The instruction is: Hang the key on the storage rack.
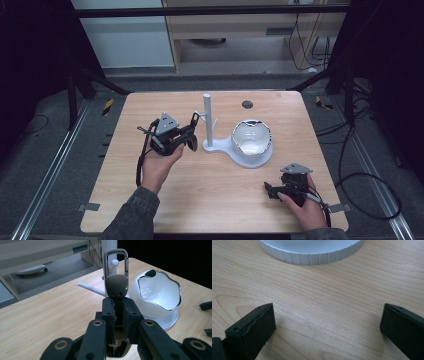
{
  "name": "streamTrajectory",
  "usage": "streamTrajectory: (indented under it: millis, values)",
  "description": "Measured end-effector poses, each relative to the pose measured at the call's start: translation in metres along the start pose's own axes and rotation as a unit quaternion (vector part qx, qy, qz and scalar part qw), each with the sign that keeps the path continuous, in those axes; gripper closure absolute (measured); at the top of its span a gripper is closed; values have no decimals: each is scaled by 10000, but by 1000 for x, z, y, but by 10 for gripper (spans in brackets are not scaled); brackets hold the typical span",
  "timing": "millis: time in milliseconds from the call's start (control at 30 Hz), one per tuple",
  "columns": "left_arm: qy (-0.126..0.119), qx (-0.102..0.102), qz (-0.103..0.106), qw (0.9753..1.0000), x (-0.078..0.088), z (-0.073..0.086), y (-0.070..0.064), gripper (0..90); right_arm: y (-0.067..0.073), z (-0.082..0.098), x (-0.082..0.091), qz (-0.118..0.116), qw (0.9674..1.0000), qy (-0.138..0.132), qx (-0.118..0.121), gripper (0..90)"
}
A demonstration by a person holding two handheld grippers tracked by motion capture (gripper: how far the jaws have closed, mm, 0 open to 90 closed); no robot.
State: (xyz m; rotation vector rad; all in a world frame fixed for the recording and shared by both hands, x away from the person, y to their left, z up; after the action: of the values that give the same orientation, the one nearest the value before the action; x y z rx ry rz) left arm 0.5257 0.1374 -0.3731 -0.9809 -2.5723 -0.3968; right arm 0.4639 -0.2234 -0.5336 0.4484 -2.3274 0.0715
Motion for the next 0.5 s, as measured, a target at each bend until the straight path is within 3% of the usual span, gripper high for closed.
streamTrajectory:
  millis: [500]
  values:
    - [168, 13, 57, 9998, -20, 2, -1, 806, 0, 0, 0, 30, 10000, -11, 37, 4]
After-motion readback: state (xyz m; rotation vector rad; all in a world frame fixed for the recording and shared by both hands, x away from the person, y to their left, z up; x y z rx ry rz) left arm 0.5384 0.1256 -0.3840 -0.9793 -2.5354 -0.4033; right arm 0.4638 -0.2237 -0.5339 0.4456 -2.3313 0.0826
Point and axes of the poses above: each handheld gripper's, and its own axes: x roughly backward along the jaws, z roughly out of its underside, y roughly to its left, the point moved 3 cm from there along -x, roughly forward along the jaws, and after that the axes turned 6 degrees about -x, right-handed, at the moved point
